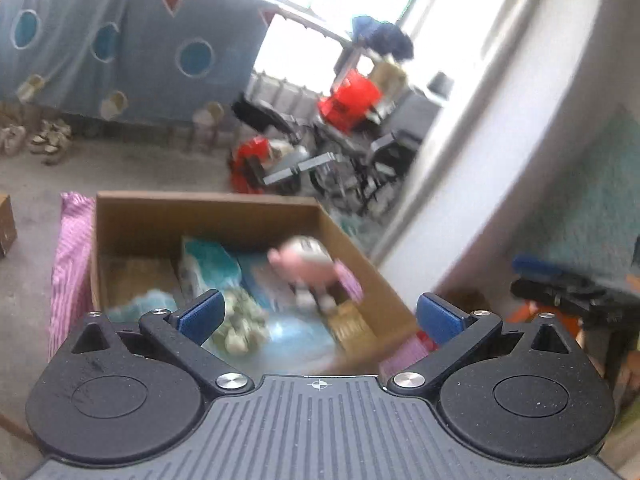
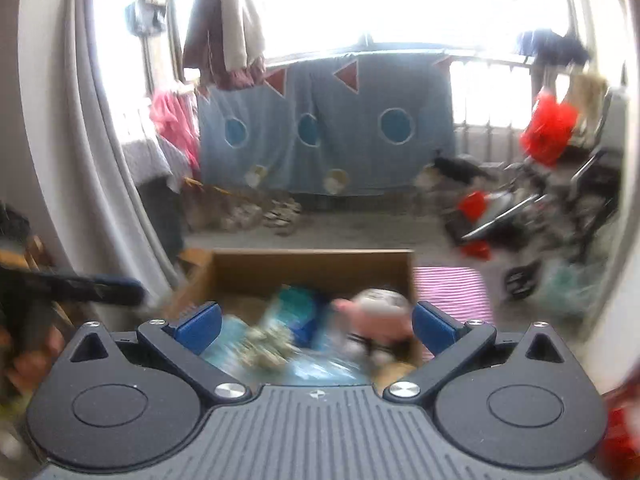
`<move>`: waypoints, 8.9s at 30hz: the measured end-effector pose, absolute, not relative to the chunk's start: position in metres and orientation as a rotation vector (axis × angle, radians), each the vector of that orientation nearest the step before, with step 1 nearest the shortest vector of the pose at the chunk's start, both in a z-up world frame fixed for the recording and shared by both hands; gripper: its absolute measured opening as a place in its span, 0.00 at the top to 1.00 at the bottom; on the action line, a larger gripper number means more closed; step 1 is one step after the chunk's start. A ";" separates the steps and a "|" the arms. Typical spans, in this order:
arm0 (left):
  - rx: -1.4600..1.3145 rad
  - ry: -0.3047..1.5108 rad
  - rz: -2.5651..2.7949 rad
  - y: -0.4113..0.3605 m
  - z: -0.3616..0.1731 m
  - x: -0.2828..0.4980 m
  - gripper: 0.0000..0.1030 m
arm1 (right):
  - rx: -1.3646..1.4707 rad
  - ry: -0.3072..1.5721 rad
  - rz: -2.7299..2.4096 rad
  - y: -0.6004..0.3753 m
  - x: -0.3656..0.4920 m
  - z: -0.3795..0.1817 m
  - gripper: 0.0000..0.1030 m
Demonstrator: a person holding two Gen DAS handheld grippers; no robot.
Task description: Organize soft objects
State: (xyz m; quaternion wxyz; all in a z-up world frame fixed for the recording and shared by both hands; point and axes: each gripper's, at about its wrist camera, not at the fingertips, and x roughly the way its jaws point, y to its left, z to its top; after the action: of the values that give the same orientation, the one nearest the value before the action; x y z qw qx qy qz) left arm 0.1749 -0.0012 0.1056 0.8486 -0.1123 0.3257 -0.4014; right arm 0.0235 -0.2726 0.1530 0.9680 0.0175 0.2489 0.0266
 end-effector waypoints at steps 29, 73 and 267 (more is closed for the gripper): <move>0.367 0.601 -1.107 -0.223 -0.043 0.056 0.03 | 0.506 0.703 -0.180 -0.390 -0.058 -0.039 0.39; 0.406 0.756 -1.043 -0.192 -0.077 0.069 0.41 | 0.317 0.946 0.035 -0.318 0.011 -0.069 0.75; 0.379 0.683 -1.089 -0.180 -0.077 0.057 0.52 | 0.915 0.802 -0.029 -0.350 -0.026 -0.107 0.86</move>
State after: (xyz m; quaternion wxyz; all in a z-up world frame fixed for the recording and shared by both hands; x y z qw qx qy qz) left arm 0.0570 -0.1800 -0.0772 0.7837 0.1757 0.3167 -0.5046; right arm -0.0262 -0.3499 -0.1069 0.8204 0.4298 0.3769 -0.0135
